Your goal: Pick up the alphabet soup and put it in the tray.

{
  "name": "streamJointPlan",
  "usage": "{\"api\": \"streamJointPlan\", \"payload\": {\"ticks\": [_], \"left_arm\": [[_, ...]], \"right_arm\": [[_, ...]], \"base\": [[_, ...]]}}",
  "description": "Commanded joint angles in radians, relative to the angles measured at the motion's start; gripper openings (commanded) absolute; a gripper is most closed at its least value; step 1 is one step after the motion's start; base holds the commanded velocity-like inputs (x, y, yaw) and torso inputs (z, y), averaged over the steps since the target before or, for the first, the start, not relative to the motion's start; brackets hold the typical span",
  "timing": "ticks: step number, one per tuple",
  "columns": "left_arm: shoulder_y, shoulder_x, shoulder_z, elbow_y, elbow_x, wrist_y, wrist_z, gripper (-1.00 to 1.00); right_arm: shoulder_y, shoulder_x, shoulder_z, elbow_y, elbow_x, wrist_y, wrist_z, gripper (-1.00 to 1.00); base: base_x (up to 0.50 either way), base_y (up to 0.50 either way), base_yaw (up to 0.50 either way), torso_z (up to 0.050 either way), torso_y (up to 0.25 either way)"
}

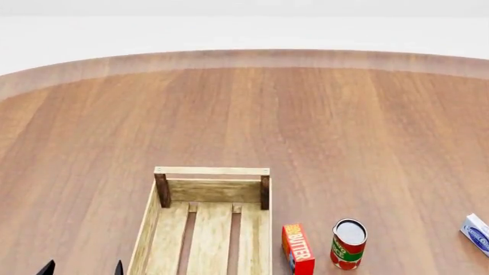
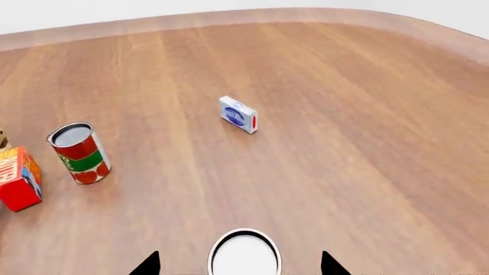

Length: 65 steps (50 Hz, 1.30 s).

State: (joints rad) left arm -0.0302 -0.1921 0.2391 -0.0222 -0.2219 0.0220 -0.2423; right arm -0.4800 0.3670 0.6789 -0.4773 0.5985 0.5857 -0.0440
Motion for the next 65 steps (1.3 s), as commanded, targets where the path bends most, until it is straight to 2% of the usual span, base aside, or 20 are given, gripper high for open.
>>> {"api": "streamJointPlan", "payload": {"ticks": [1, 50, 65], "left_arm": [[-0.001, -0.004, 0.006, 0.0, -0.003, 0.0, -0.006, 1.0], [-0.001, -0.023, 0.038, -0.001, 0.019, 0.026, -0.038, 1.0], [-0.003, -0.028, 0.044, 0.0, 0.013, 0.025, -0.044, 1.0]], "right_arm": [[0.049, 0.014, -0.039, 0.067, -0.026, -0.003, 0.002, 1.0], [0.238, 0.02, -0.192, 0.443, -0.157, -0.12, -0.022, 1.0], [0.265, 0.016, -0.223, 0.497, -0.176, -0.135, -0.023, 1.0]], "base": [[0.0, 0.0, 0.0, 0.0, 0.0], [0.0, 0.0, 0.0, 0.0, 0.0], [0.0, 0.0, 0.0, 0.0, 0.0]]}}
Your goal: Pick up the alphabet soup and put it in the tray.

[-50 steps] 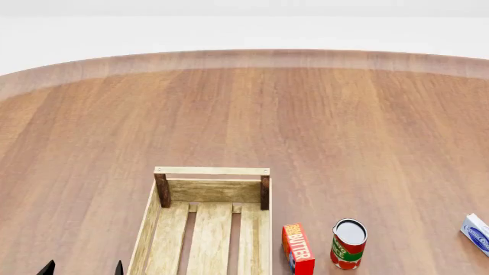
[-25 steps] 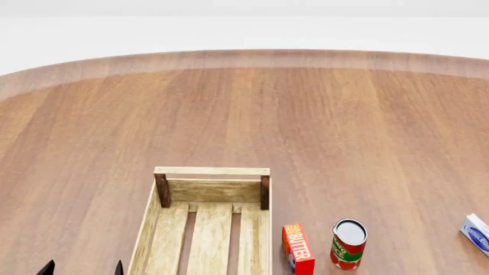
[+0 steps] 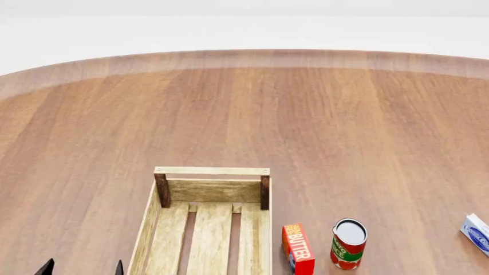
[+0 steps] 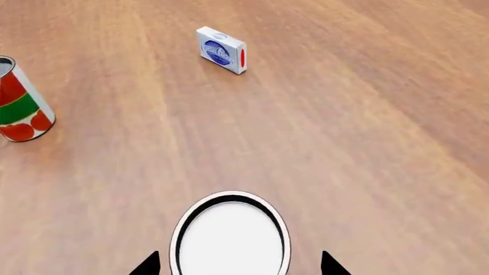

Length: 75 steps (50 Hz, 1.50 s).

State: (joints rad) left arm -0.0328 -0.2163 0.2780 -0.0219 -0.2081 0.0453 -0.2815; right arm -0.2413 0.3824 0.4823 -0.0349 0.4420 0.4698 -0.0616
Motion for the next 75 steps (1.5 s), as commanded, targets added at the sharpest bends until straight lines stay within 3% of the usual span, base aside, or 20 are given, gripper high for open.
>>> {"api": "streamJointPlan", "payload": {"ticks": [1, 47, 61, 75], "left_arm": [[0.001, -0.004, 0.005, 0.002, -0.002, 0.001, -0.005, 1.0], [-0.003, -0.018, 0.023, 0.0, -0.014, 0.006, -0.02, 1.0], [-0.007, -0.02, 0.029, -0.005, -0.018, 0.01, -0.023, 1.0], [-0.006, -0.025, 0.035, -0.003, -0.021, 0.011, -0.03, 1.0]], "right_arm": [[0.029, 0.001, -0.03, 0.061, -0.022, -0.022, -0.008, 1.0], [0.069, -0.003, -0.059, 0.096, -0.025, -0.01, 0.01, 1.0], [0.119, 0.004, -0.079, 0.244, -0.05, -0.085, -0.028, 1.0], [0.105, -0.004, -0.084, 0.197, -0.044, -0.059, -0.01, 1.0]], "base": [[0.0, 0.0, 0.0, 0.0, 0.0], [0.0, 0.0, 0.0, 0.0, 0.0], [0.0, 0.0, 0.0, 0.0, 0.0], [0.0, 0.0, 0.0, 0.0, 0.0]]}}
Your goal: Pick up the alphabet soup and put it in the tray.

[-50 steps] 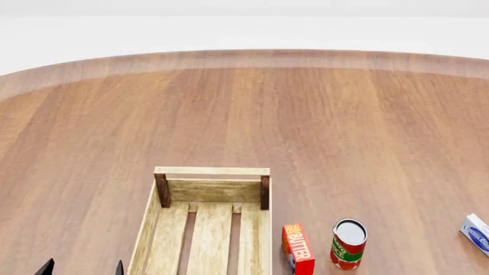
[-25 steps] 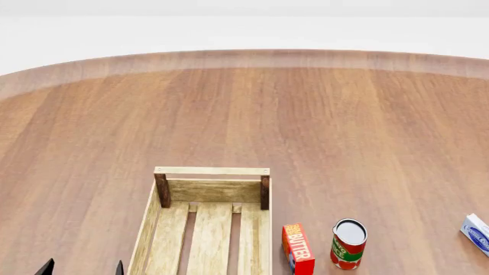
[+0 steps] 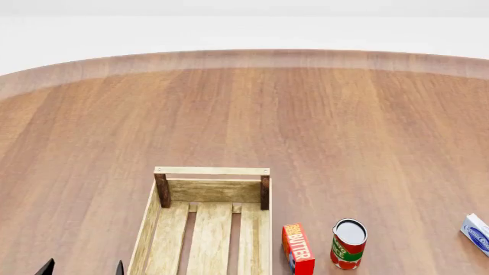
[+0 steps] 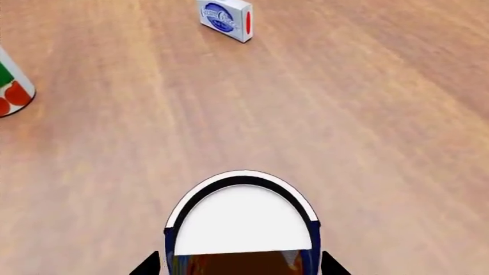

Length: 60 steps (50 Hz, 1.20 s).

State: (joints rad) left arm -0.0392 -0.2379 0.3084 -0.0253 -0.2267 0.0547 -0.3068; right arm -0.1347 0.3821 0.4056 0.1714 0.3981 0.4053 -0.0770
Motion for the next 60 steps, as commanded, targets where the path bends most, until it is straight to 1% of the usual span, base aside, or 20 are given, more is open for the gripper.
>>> {"api": "streamJointPlan", "payload": {"ticks": [1, 17, 24, 27, 32, 42, 48, 60], "left_arm": [[0.0, -0.004, 0.005, 0.001, -0.003, 0.001, -0.005, 1.0], [-0.003, -0.008, 0.011, -0.001, -0.008, 0.003, -0.009, 1.0], [-0.004, -0.01, 0.014, -0.001, -0.01, 0.004, -0.011, 1.0], [-0.004, -0.011, 0.016, -0.001, -0.011, 0.004, -0.012, 1.0], [-0.003, -0.012, 0.017, 0.0, -0.013, 0.004, -0.013, 1.0], [-0.004, -0.015, 0.021, 0.0, -0.015, 0.005, -0.017, 1.0], [-0.006, -0.017, 0.023, -0.002, -0.016, 0.006, -0.019, 1.0], [-0.008, -0.02, 0.027, -0.001, -0.019, 0.005, -0.022, 1.0]], "right_arm": [[-0.002, -0.004, -0.008, -0.012, 0.0, 0.007, 0.007, -1.0], [-0.034, 0.006, 0.005, -0.157, 0.021, 0.044, 0.029, -1.0], [-0.049, 0.011, 0.007, -0.288, 0.053, 0.086, 0.038, -1.0], [-0.056, 0.018, -0.003, -0.39, 0.075, 0.136, 0.052, -1.0], [-0.047, 0.03, -0.027, -0.478, 0.087, 0.18, 0.066, -1.0], [-0.006, 0.049, -0.066, -0.614, 0.126, 0.281, 0.1, -1.0], [0.017, 0.046, -0.082, -0.651, 0.155, 0.305, 0.099, -1.0], [0.106, 0.049, -0.169, -0.693, 0.178, 0.371, 0.109, -1.0]], "base": [[0.0, 0.0, 0.0, 0.0, 0.0], [0.0, 0.0, 0.0, 0.0, 0.0], [0.0, 0.0, 0.0, 0.0, 0.001], [0.0, 0.0, 0.0, 0.0, 0.0], [0.0, 0.0, 0.0, 0.0, 0.0], [0.0, 0.0, 0.0, 0.0, 0.001], [0.0, 0.0, 0.0, 0.0, 0.0], [0.0, 0.0, 0.0, 0.0, 0.001]]}}
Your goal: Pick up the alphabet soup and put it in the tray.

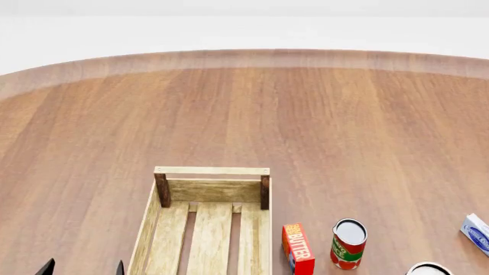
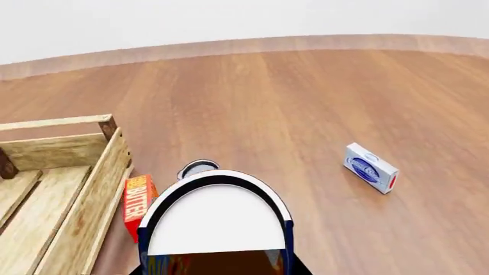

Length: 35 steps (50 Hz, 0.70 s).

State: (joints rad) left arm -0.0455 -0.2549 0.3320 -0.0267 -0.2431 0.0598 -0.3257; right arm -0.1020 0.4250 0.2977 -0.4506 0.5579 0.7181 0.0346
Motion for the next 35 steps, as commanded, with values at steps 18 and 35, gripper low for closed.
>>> {"api": "streamJointPlan", "payload": {"ticks": [18, 35], "left_arm": [[-0.001, -0.008, 0.01, -0.001, -0.007, 0.005, -0.007, 1.0], [-0.003, -0.012, 0.016, -0.002, -0.01, 0.007, -0.01, 1.0]], "right_arm": [[0.207, -0.013, -0.233, -0.085, -0.007, 0.113, 0.01, -1.0], [0.32, -0.058, -0.375, -0.014, -0.043, 0.101, -0.01, -1.0]], "base": [[0.0, 0.0, 0.0, 0.0, 0.001], [0.0, 0.0, 0.0, 0.0, 0.001]]}}
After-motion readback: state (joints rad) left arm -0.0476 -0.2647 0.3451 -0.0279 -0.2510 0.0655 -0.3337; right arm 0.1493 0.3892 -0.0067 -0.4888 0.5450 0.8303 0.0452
